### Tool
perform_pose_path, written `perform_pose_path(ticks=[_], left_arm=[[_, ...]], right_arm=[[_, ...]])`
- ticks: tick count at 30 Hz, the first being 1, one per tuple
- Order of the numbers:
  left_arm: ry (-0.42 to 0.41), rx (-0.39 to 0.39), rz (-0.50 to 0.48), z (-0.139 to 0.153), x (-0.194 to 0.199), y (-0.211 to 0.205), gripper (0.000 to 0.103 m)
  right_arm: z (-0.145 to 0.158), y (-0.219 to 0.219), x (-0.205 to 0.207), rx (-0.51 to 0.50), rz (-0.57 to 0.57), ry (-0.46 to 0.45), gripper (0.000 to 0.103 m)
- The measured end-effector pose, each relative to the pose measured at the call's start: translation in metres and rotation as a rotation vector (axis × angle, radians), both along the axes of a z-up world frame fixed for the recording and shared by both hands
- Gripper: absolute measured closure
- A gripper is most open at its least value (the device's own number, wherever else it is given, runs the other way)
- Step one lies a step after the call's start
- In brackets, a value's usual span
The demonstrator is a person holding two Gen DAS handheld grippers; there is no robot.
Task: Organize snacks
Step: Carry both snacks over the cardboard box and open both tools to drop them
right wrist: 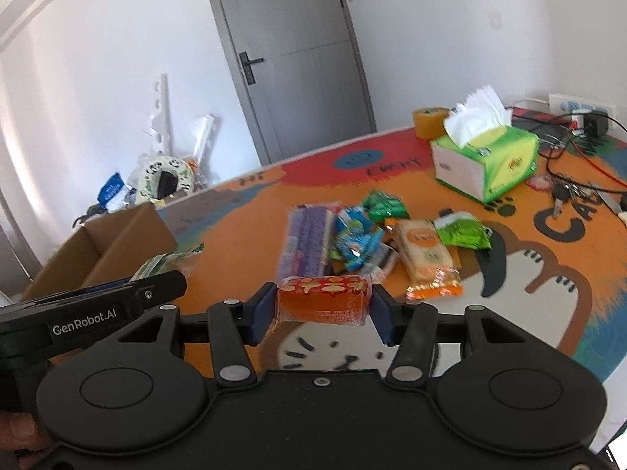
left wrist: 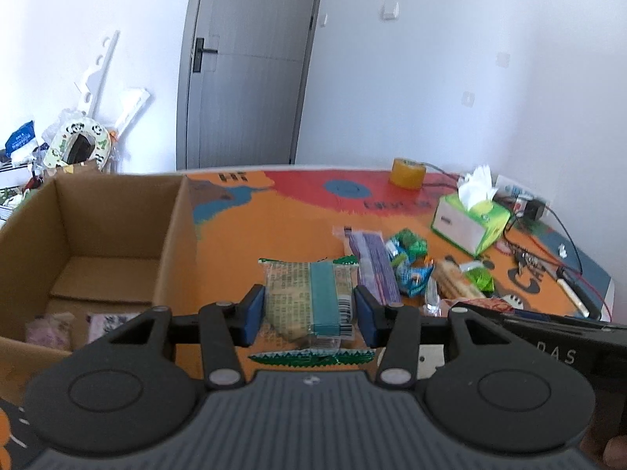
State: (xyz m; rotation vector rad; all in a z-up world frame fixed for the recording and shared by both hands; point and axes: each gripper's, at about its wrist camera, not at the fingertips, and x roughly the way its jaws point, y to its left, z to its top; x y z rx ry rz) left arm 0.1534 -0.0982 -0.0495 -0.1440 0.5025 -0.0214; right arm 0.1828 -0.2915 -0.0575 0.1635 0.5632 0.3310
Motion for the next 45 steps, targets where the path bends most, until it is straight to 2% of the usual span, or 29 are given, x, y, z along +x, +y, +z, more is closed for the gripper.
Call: perform_pose_path(ticks=[11, 22, 40, 45], left_arm=[[-0.063, -0.007, 0.05, 0.025, -0.018, 0.026, 0.055], [-0.089, -0.009, 0.124, 0.035, -0.033, 0.058, 0.055], [-0.075, -0.021, 0.305, 0.032, -0.043, 0.138, 0.055], [-0.055, -0.034, 0.321, 0.029, -0.04, 0.152, 0.055]], right_arm=[[0.02, 0.028, -0.006, 0.02, 0.077, -0.055, 0.051], [0.03, 0.061, -0.005, 0.029, 0.153, -0.075, 0.051], [0.038, 0.126, -0.001, 0.032, 0.285, -0.081, 0.052], [0.039, 0.144, 0.001, 0.024, 0.308, -0.078, 0.052]])
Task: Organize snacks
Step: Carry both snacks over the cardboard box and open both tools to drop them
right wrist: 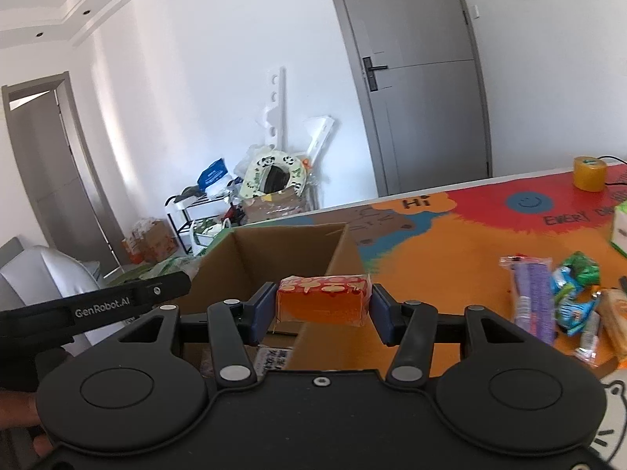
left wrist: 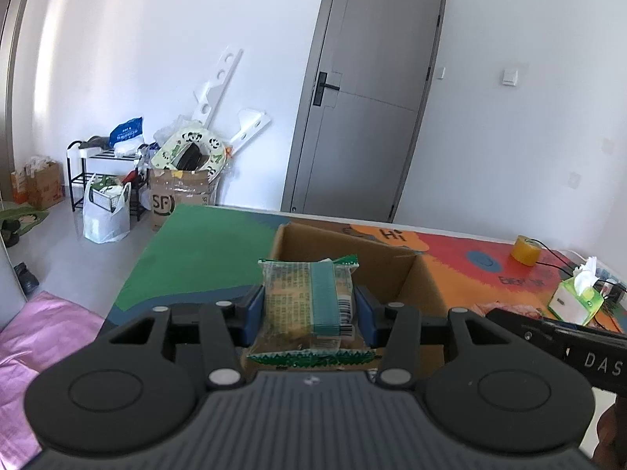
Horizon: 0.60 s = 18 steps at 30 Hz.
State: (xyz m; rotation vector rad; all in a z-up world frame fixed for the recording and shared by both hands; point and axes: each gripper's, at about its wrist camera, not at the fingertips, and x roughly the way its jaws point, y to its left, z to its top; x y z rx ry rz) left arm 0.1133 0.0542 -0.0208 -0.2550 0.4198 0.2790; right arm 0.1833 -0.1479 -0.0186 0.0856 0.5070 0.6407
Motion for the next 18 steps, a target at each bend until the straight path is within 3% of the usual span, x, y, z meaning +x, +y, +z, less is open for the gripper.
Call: perform_pose_path(ticks=[7, 18], left_arm=[[0.017, -0.034, -0.06, -0.005, 0.007, 0.004, 0.055], [0.001, -0.06, -0.032, -0.003, -0.003, 0.012, 0.039]], right_arm=[[0.0, 0.015, 0.002, -0.019, 0.004, 0.003, 0.052], [-0.001, 0.022, 0.006, -0.021, 0.011, 0.015, 0.052]])
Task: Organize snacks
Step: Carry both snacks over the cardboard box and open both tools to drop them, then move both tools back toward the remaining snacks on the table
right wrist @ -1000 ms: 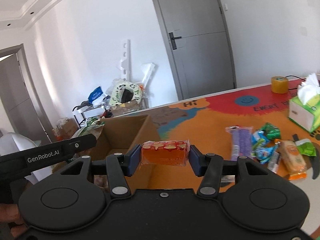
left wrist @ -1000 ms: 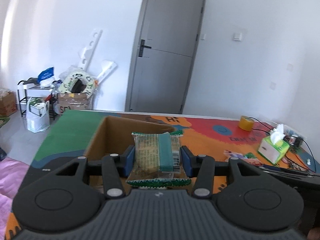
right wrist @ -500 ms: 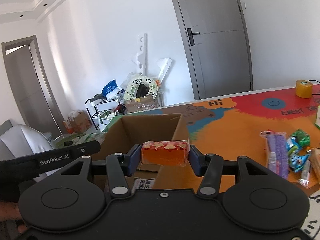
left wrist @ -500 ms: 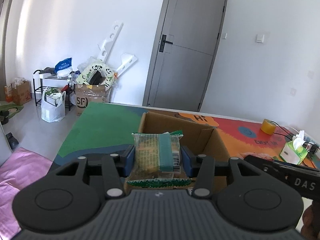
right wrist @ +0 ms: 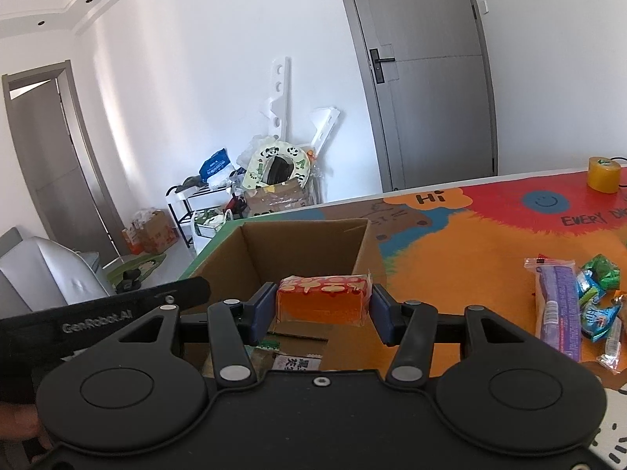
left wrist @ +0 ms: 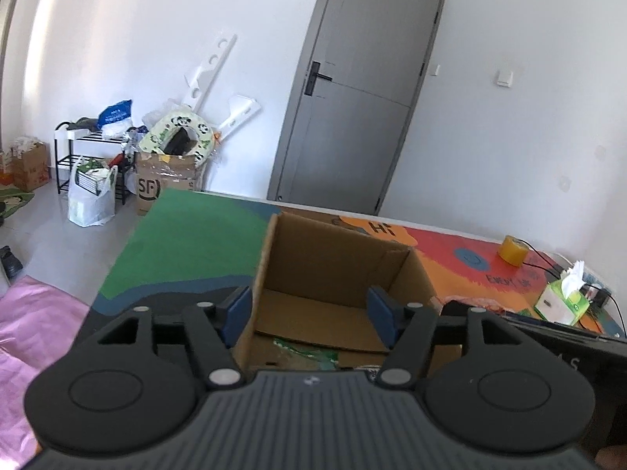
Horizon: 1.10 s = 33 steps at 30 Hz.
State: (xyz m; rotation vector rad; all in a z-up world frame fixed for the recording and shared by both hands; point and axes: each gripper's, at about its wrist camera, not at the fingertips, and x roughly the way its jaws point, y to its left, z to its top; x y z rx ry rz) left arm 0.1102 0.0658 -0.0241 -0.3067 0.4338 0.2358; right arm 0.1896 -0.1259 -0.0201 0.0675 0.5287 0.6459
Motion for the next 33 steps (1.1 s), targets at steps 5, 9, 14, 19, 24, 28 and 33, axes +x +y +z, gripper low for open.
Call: perform_pose_path(ticks=[5, 9, 14, 19, 24, 28, 33], left_arm=[[-0.01, 0.004, 0.026, 0.006, -0.003, 0.005, 0.038], [-0.009, 0.005, 0.048, 0.007, -0.006, 0.011, 0.038], [-0.004, -0.009, 0.065, 0.005, -0.007, 0.017, 0.038], [-0.002, -0.013, 0.049, 0.005, -0.005, 0.014, 0.033], [-0.001, -0.009, 0.026, 0.003, -0.003, 0.001, 0.029], [0.001, -0.006, 0.006, 0.004, -0.002, -0.007, 0.025], [0.012, -0.001, -0.019, 0.004, 0.002, -0.017, 0.022]], right_arm=[[0.002, 0.004, 0.003, 0.009, 0.013, 0.001, 0.052], [0.004, 0.009, 0.005, 0.016, 0.025, 0.0, 0.051], [0.01, 0.012, 0.001, 0.007, 0.023, -0.05, 0.027], [0.008, -0.005, 0.003, 0.013, -0.026, -0.017, 0.026], [0.004, -0.026, 0.0, 0.012, -0.069, 0.006, 0.026], [0.001, -0.042, -0.003, 0.008, -0.103, 0.027, 0.025], [-0.002, -0.061, -0.009, 0.006, -0.137, 0.042, 0.021]])
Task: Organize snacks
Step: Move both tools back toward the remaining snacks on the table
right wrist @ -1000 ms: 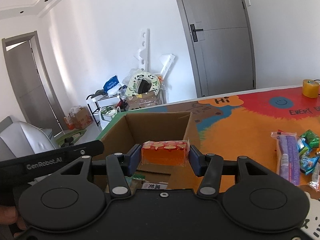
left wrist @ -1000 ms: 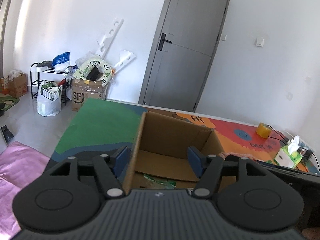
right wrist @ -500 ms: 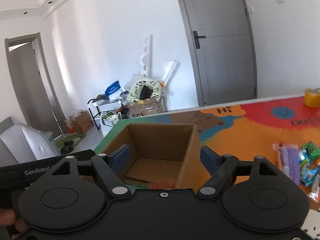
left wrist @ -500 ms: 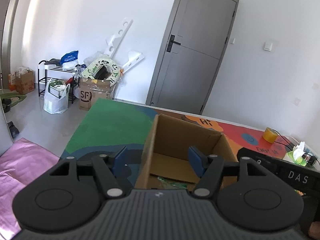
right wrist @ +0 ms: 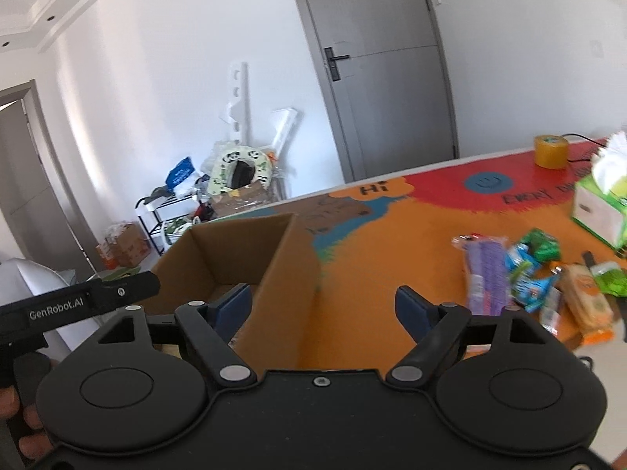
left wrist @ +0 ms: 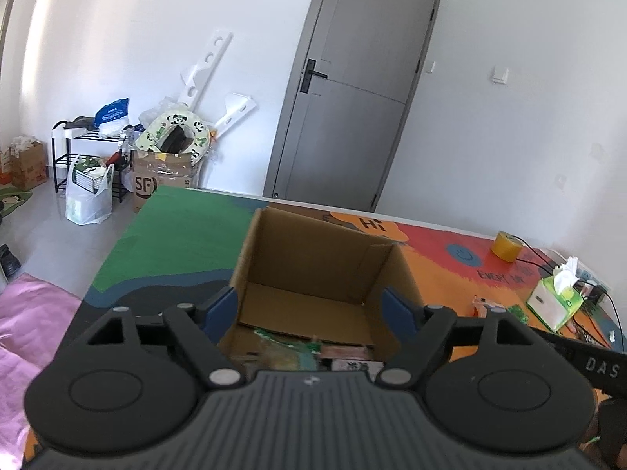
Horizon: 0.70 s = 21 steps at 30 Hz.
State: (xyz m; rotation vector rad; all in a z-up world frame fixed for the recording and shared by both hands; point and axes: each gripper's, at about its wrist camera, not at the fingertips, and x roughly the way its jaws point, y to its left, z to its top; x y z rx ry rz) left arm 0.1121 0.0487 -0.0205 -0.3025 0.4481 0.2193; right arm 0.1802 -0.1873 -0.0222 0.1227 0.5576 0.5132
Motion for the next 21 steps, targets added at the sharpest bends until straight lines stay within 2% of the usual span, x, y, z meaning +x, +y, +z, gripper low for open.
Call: perform_pose_path(ticks=[10, 14, 21], left_arm=[[0.028, 0.033, -0.038, 0.0, 0.003, -0.031, 0.013], [0.028, 0.036, -0.056, 0.001, 0.004, -0.041, 0.012], [0.033, 0.026, -0.11, -0.001, 0.007, -0.063, 0.012]], right_arm=[[-0.003, -0.037, -0.005, 0.011, -0.053, 0.023, 0.012], [-0.003, -0.053, -0.01, 0.031, -0.075, 0.024, 0.002], [-0.006, -0.081, -0.013, 0.029, -0.12, 0.023, 0.0]])
